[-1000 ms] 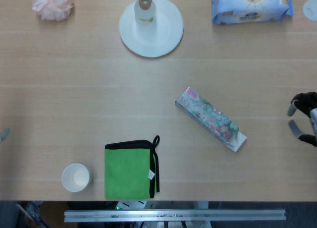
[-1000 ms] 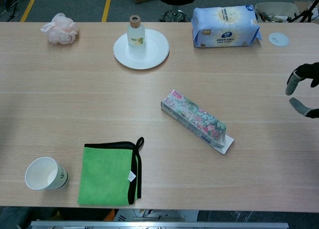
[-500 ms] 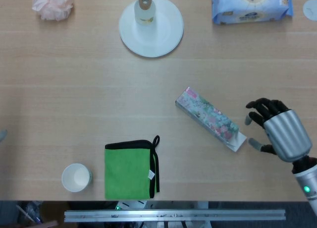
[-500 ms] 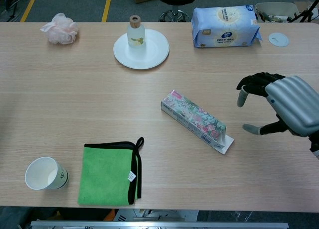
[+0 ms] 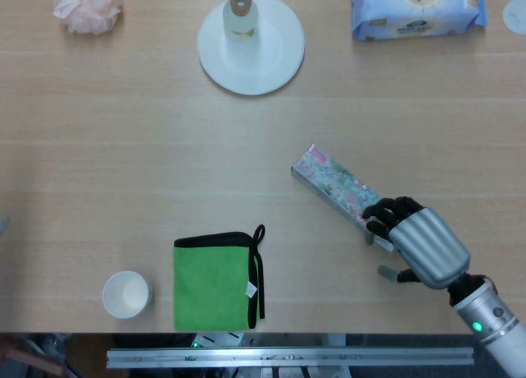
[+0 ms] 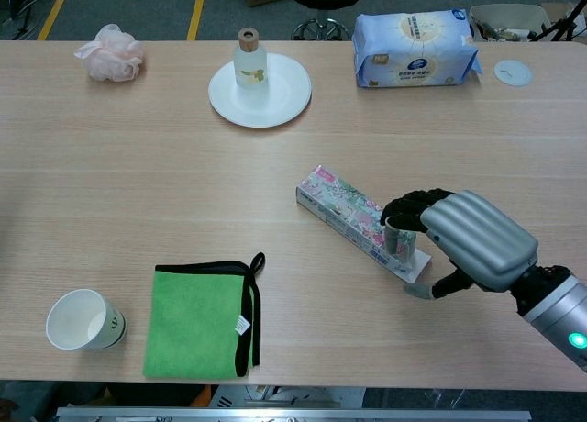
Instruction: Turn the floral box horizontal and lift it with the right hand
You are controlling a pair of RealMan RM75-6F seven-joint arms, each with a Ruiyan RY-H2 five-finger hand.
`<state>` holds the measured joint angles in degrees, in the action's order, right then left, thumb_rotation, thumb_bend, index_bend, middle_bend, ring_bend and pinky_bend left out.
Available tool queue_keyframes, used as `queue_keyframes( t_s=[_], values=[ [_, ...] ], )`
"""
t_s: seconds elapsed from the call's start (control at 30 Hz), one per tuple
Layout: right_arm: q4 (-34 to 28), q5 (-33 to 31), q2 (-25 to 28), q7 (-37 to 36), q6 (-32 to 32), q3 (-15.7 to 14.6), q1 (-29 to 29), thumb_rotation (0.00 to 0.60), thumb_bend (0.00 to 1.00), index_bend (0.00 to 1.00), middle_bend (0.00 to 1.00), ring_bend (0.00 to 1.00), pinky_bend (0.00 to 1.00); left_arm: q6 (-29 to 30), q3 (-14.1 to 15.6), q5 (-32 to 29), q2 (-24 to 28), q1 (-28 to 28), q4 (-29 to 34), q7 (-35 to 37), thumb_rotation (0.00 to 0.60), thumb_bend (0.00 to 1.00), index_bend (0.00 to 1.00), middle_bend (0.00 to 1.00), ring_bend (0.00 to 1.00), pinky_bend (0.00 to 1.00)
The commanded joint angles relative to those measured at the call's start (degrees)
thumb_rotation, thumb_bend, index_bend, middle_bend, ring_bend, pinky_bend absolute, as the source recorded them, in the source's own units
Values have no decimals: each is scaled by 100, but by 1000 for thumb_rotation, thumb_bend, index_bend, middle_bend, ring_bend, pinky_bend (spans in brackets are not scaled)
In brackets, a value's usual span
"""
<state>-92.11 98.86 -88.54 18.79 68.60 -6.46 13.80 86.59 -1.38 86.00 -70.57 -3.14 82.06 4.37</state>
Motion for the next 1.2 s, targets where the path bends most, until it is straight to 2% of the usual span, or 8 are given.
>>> queue_keyframes(
  t_s=[0.03, 0.53, 1.2],
  values=[
    [-37, -109, -58, 71, -148, -40, 44, 600, 8, 493, 344, 266, 314, 11, 1, -6, 4, 15, -16, 31, 600, 91, 142, 148, 210, 399],
    [9, -480, -212, 531, -458, -26, 123, 600, 10, 493, 347, 266, 314, 60, 4, 15, 2, 66, -98, 171, 600, 91, 142, 148, 210, 399],
    [90, -809, -350, 769, -664, -30, 208, 600, 10, 492, 347, 266, 314, 97, 11, 39, 45, 107, -61, 201, 600, 92, 142, 148, 209, 399]
  ],
)
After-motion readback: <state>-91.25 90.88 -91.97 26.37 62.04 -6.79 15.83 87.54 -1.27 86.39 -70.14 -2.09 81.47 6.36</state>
